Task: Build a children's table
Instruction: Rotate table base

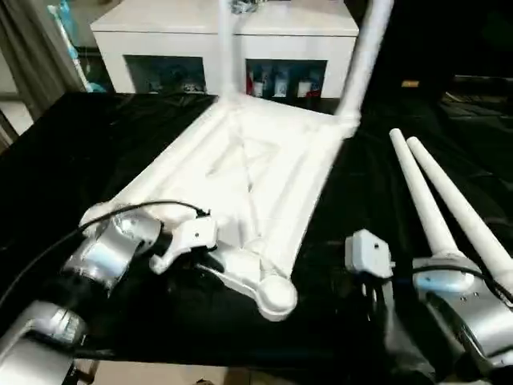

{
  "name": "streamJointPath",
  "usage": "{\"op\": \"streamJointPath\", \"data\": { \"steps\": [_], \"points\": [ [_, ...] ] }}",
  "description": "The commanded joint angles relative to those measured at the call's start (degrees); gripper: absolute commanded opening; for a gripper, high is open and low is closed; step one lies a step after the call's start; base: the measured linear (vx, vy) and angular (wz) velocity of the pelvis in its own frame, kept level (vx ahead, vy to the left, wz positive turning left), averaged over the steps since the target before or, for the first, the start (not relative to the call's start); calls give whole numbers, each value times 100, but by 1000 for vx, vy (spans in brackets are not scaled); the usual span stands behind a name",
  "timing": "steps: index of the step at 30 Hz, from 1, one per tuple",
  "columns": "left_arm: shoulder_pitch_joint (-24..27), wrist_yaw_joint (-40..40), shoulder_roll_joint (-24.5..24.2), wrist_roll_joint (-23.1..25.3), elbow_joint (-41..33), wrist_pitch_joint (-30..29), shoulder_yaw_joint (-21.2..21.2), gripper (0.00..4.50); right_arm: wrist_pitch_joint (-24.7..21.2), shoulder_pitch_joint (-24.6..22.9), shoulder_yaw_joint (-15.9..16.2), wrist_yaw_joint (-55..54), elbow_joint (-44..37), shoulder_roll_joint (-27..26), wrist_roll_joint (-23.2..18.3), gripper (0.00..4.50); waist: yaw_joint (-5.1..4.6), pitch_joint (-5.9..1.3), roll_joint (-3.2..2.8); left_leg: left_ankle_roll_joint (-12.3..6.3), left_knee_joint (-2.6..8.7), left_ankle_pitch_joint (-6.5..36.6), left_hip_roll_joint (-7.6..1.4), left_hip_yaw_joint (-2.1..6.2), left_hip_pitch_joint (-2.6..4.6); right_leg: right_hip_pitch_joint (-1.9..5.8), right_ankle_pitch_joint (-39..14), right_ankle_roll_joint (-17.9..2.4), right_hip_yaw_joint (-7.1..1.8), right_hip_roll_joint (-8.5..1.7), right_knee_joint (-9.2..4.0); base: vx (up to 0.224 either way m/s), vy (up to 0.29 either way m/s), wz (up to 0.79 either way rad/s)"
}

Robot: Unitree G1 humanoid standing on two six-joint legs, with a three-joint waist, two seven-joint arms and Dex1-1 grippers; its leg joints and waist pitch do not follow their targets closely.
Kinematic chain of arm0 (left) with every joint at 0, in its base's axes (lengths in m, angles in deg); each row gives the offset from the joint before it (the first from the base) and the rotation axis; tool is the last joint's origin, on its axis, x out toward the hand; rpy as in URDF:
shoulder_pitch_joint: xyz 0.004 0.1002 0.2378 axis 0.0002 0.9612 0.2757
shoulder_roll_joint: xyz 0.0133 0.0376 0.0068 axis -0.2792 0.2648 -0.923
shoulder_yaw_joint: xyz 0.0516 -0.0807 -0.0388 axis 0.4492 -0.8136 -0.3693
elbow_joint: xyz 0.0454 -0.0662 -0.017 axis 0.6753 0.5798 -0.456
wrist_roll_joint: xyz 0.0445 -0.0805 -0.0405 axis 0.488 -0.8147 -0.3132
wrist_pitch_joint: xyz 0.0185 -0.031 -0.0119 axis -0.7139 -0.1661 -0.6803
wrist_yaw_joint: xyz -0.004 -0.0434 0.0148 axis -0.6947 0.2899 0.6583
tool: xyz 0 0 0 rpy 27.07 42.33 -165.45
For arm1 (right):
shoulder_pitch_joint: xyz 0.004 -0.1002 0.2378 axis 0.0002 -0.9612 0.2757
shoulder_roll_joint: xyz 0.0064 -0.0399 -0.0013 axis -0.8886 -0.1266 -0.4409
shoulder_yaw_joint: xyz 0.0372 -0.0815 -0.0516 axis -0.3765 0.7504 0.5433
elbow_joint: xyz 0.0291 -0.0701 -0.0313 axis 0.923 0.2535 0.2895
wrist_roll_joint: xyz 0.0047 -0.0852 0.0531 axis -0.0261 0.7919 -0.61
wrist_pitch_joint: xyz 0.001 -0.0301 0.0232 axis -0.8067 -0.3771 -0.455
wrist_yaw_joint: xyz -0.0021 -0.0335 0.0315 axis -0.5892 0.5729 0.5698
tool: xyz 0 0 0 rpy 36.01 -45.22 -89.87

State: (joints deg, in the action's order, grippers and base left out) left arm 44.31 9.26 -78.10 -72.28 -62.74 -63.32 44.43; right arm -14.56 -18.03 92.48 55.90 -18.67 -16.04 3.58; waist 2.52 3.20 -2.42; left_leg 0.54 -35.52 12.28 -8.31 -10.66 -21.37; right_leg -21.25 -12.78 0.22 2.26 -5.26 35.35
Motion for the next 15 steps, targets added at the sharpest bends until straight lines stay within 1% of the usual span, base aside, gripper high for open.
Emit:
{"op": "streamJointPath", "data": {
  "steps": [1, 2, 3, 4, 5, 6, 7, 8, 9, 10, 11, 12, 13, 14, 15],
  "points": [
    [187, 255, -138, -79, -189, -505, -226, 82, 96, 108, -92, -212, 177, -24, 180, 404, 48, -341, 50, -423, 527, 876, -521, 221, 77, 194, 90, -1944, -229, -444, -302, 0, 0, 0],
    [295, 354, -117, -67, -344, -637, -255, 74, 69, 154, -133, -381, 280, -60, 260, 404, 44, -330, 78, -442, 529, 883, -510, 212, 77, 192, 17, -1929, -234, -436, -324, 0, 0, 0],
    [580, 641, -38, -24, -649, -950, -331, 74, -30, 299, -256, -839, 543, -200, 415, 404, 39, -325, 75, -433, 529, 840, -516, 219, 62, 204, -62, -1906, -241, -454, -320, 0, 0, 0],
    [580, 641, -38, -24, -649, -950, -331, 71, -30, 299, -256, -839, 543, -200, 415, 404, 2, -309, 79, -413, 544, 871, -512, 231, 46, 205, -229, -1883, -234, -450, -338, 0, 0, 0],
    [766, 857, 47, -6, -851, -1180, -398, 68, -182, 375, -355, -1072, 645, -295, 419, 404, 3, -319, 77, -395, 537, 908, -509, 217, 72, 199, -307, -1866, -236, -443, -345, 0, 0, 0],
    [911, 1053, 131, 5, -1038, -1375, -463, 68, -299, 404, -436, -1200, 673, -353, 380, 404, -13, -307, 84, -386, 539, 950, -512, 220, 69, 201, -420, -1844, -243, -436, -352, 0, 0, 0],
    [984, 1196, 232, -36, -1147, -1504, -532, 66, -369, 412, -489, -1286, 665, -383, 358, 404, -8, -302, 89, -379, 546, 1008, -509, 216, 79, 194, -564, -1788, -247, -426, -374, 0, 0, 0],
    [1061, 1455, 371, -42, -1304, -1667, -628, 65, -467, 425, -547, -1399, 671, -417, 350, 404, -10, -302, 87, -375, 541, 1006, -507, 211, 82, 186, -585, -1770, -252, -424, -373, 0, 0, 0],
    [1100, 1698, 516, -43, -1405, -1822, -719, 64, -555, 450, -595, -1512, 694, -450, 355, 404, -20, -285, 87, -364, 554, 1026, -510, 210, 78, 185, -624, -1757, -251, -415, -386, 0, 0, 0],
    [1145, 1914, 629, -45, -1544, -1978, -756, 64, -601, 473, -642, -1628, 737, -483, 374, 404, -16, -302, 96, -346, 549, 1036, -510, 215, 87, 194, -687, -1724, -249, -421, -385, 0, 0, 0],
    [1145, 1914, 629, -45, -1544, -1978, -756, 64, -601, 473, -642, -1628, 737, -483, 374, 404, -11, -303, 92, -354, 543, 1005, -498, 218, 77, 192, -693, -1708, -249, -418, -391, 0, 0, 0],
    [1153, 2308, 905, -50, -1634, -2091, -851, 64, -755, 543, -724, -1863, 839, -558, 407, 404, -16, -301, 96, -353, 541, 1025, -491, 213, 73, 187, -734, -1684, -249, -413, -402, 0, 0, 0],
    [1163, 2501, 1070, -67, -1717, -2215, -903, 64, -845, 594, -775, -2021, 911, -608, 433, 404, -29, -311, 104, -353, 528, 942, -481, 207, 74, 191, -684, -1679, -249, -410, -408, 0, 0, 0],
    [1153, 2677, 1215, -61, -1734, -2242, -947, 64, -967, 649, -827, -2201, 965, -668, 475, 404, -30, -312, 102, -364, 523, 915, -477, 210, 66, 193, -665, -1678, -248, -408, -409, 0, 0, 0],
    [1149, 2776, 1296, -55, -1749, -2260, -967, 64, -1040, 683, -860, -2314, 997, -707, 507, 404, -31, -318, 113, -388, 513, 852, -461, 209, 51, 201, -636, -1664, -241, -402, -410, 0, 0, 0]
  ]
}}
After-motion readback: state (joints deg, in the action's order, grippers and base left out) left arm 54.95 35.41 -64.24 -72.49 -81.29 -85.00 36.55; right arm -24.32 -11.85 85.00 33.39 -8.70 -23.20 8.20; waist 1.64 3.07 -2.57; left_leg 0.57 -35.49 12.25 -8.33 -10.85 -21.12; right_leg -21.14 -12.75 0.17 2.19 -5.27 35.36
